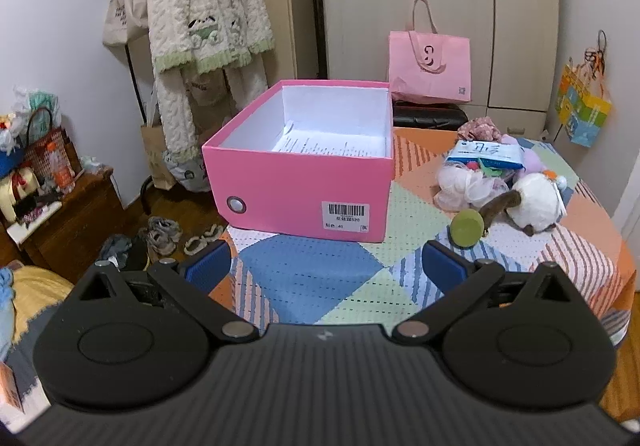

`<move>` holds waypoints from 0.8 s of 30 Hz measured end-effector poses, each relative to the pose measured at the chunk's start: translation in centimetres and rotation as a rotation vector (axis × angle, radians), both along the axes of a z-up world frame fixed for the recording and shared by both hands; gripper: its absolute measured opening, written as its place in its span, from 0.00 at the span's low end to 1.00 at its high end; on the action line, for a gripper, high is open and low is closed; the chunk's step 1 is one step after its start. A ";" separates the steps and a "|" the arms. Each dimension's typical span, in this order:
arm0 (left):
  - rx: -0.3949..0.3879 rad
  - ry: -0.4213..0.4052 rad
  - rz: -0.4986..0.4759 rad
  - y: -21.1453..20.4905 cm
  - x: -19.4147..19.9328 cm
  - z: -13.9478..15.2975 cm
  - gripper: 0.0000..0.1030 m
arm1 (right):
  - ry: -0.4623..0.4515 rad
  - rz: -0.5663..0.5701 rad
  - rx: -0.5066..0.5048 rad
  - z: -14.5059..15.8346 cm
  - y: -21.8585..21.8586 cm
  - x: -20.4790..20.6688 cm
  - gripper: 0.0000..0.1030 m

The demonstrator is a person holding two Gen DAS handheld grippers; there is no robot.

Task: Organize soft objects
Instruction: 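Move the left tool toward the white plush cat on the table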

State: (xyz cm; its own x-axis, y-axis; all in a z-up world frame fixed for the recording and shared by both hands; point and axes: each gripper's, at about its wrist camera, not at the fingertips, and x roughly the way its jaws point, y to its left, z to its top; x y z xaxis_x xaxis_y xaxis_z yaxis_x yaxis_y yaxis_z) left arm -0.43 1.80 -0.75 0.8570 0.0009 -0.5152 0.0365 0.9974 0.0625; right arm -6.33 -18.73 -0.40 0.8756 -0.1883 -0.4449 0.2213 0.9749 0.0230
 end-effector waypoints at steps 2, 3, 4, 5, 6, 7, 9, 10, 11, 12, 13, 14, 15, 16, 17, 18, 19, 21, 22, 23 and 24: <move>0.018 -0.013 -0.008 -0.2 -0.5 0.1 1.00 | -0.002 0.000 -0.006 0.0 0.1 -0.1 1.00; 0.022 -0.017 -0.015 -0.3 -0.7 0.2 1.00 | -0.002 0.002 -0.008 0.0 0.2 -0.1 1.00; 0.024 -0.019 -0.021 -0.3 -0.8 0.3 1.00 | -0.002 0.004 -0.009 0.0 0.3 -0.1 1.00; 0.023 -0.021 -0.026 -0.3 -1.0 0.4 1.00 | -0.001 0.006 -0.010 0.0 0.4 -0.1 1.00; 0.021 -0.022 -0.030 -0.3 -1.0 0.4 1.00 | -0.001 0.009 -0.010 -0.1 0.4 -0.1 1.00; 0.020 -0.023 -0.034 -0.4 -1.1 0.5 1.00 | -0.001 0.013 -0.012 -0.1 0.4 -0.1 1.00; 0.022 -0.023 -0.038 -0.4 -1.2 0.5 1.00 | -0.001 0.016 -0.015 -0.1 0.4 -0.1 1.00; 0.023 -0.022 -0.038 -0.5 -1.2 0.5 1.00 | -0.002 0.017 -0.017 -0.1 0.5 -0.2 1.00; 0.023 -0.021 -0.036 -0.4 -1.2 0.4 1.00 | -0.003 0.018 -0.017 -0.1 0.5 -0.2 1.00; 0.021 -0.019 -0.035 -0.5 -1.2 0.4 1.00 | -0.003 0.019 -0.017 -0.1 0.5 -0.2 1.00; 0.021 -0.015 -0.036 -0.5 -1.1 0.4 1.00 | -0.005 0.019 -0.019 -0.1 0.5 -0.4 1.00; 0.021 -0.011 -0.035 -0.5 -1.1 0.3 1.00 | -0.005 0.019 -0.019 -0.1 0.5 -0.4 1.00; 0.020 -0.009 -0.035 -0.4 -1.0 0.3 1.00 | -0.006 0.019 -0.019 -0.1 0.5 -0.4 1.00; 0.020 -0.008 -0.035 -0.4 -1.0 0.3 1.00 | -0.006 0.020 -0.019 -0.1 0.5 -0.4 1.00; 0.021 -0.007 -0.035 -0.4 -1.0 0.3 1.00 | -0.006 0.019 -0.019 -0.1 0.5 -0.4 1.00; 0.022 -0.006 -0.035 -0.4 -1.0 0.3 1.00 | -0.007 0.019 -0.019 -0.1 0.5 -0.4 1.00; 0.023 -0.007 -0.035 -0.4 -1.0 0.3 1.00 | -0.006 0.020 -0.019 0.0 0.6 -0.5 1.00; 0.020 -0.006 -0.036 -0.3 -1.0 0.3 1.00 | -0.006 0.022 -0.020 0.0 0.6 -0.5 1.00; 0.021 -0.006 -0.036 -0.3 -1.0 0.3 1.00 | -0.006 0.023 -0.020 0.0 0.6 -0.4 1.00; 0.022 -0.003 -0.036 -0.3 -0.9 0.3 1.00 | -0.005 0.023 -0.020 0.0 0.6 -0.4 1.00; 0.024 -0.002 -0.038 -0.3 -0.9 0.3 1.00 | -0.004 0.025 -0.023 0.1 0.6 -0.4 1.00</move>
State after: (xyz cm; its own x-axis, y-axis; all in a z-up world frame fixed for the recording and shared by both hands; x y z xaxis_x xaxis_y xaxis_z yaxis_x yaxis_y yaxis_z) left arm -1.31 1.45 -0.48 0.8578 -0.0196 -0.5135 0.0742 0.9935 0.0861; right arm -6.75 -18.10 -0.35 0.8818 -0.1761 -0.4376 0.1966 0.9805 0.0015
